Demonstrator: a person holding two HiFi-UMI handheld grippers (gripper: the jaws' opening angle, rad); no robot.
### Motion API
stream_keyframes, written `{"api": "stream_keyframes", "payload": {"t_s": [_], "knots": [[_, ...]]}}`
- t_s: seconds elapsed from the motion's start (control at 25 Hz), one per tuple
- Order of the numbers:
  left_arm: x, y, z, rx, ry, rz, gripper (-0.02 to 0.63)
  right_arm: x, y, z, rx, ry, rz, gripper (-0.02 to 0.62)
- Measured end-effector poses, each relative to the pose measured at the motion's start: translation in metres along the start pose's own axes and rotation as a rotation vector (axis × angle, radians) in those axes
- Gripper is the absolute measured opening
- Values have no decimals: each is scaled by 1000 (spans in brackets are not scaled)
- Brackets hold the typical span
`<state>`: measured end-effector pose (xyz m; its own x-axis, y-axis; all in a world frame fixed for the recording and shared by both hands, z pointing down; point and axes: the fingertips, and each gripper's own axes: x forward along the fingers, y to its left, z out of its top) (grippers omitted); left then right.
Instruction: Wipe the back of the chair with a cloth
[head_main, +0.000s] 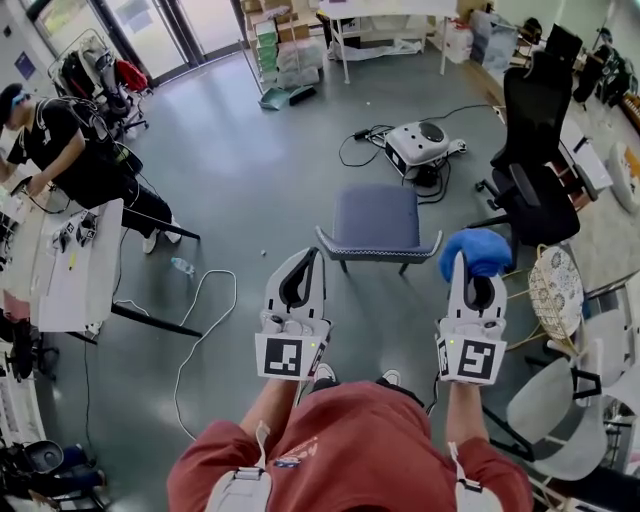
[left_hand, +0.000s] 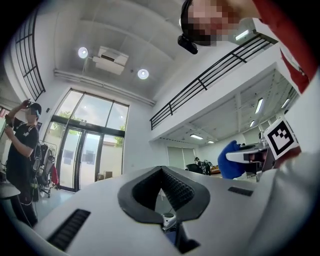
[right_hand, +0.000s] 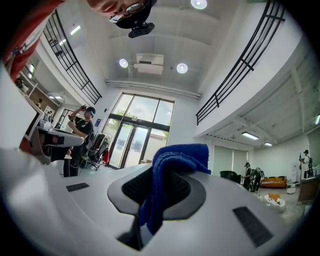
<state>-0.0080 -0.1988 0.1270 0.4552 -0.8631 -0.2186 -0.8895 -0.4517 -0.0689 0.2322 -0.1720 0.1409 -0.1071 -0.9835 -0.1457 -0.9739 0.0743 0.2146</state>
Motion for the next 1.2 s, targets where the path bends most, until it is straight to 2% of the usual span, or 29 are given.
{"api": "stream_keyframes", "payload": {"t_s": [0.84,1.2], "knots": [[-23,19,5,-4,-6,57,14,4,19,-6,13,13,26,61],[-29,18,13,4,-11,59,14,-5,10,-9,21,26,6,61]]}}
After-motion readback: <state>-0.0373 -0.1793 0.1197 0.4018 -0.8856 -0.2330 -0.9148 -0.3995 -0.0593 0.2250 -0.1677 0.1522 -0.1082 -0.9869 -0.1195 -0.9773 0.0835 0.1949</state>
